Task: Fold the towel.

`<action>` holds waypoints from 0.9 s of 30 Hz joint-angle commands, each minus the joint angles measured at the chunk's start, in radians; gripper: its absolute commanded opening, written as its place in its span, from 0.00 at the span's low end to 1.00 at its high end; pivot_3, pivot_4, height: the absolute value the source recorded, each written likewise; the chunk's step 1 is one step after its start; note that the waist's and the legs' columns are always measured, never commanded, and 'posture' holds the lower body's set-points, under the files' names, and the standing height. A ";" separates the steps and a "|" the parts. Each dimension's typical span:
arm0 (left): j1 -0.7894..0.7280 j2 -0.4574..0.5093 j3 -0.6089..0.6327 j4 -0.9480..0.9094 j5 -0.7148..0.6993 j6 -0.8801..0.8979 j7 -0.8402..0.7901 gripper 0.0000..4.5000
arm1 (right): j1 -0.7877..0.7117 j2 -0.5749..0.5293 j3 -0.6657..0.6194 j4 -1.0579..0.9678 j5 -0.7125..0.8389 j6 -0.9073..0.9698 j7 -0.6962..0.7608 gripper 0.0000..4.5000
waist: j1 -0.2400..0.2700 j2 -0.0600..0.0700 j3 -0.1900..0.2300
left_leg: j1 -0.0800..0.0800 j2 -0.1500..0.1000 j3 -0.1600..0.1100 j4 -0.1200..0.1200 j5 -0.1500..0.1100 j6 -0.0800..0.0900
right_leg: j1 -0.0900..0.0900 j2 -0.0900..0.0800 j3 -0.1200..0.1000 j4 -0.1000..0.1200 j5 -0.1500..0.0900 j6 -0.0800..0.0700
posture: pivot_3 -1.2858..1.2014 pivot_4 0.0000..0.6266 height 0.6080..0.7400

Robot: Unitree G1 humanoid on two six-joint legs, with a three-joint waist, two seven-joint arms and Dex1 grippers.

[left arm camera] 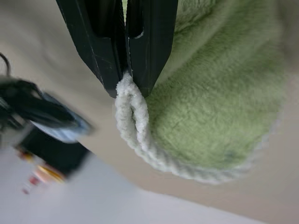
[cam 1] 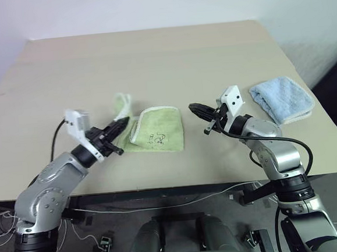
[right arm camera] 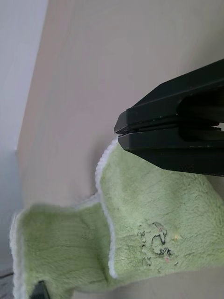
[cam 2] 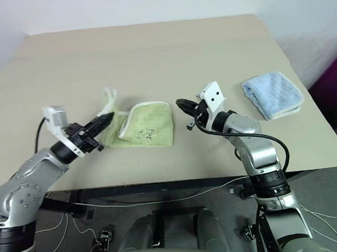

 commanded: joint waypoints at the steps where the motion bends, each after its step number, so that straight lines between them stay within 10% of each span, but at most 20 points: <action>1: -0.094 -0.035 -0.090 -0.033 0.082 0.003 0.002 0.00 | 0.000 -0.005 -0.021 -0.033 -0.003 -0.022 -0.009 0.00 | 0.002 0.000 0.000 | 0.000 0.000 0.000 0.000 0.000 0.000 | 0.000 0.000 0.000 0.000 0.000 0.000 | 0.52 0.24 1.00; 13: -0.237 -0.085 -0.362 0.003 0.331 0.114 -0.014 0.00 | 0.027 -0.015 -0.036 -0.076 0.003 0.001 -0.041 0.00 | -0.002 0.000 0.000 | -0.002 0.000 0.000 0.001 0.000 0.000 | -0.001 0.002 0.000 0.001 0.000 0.001 | 0.52 0.24 1.00; 27: -0.191 -0.080 -0.344 0.022 0.394 0.147 -0.103 0.11 | 0.020 -0.015 -0.031 -0.084 0.001 0.011 -0.055 0.00 | 0.000 -0.001 0.001 | -0.002 0.000 0.000 0.001 0.000 0.000 | -0.002 0.001 0.000 0.001 0.000 0.001 | 0.52 0.24 1.00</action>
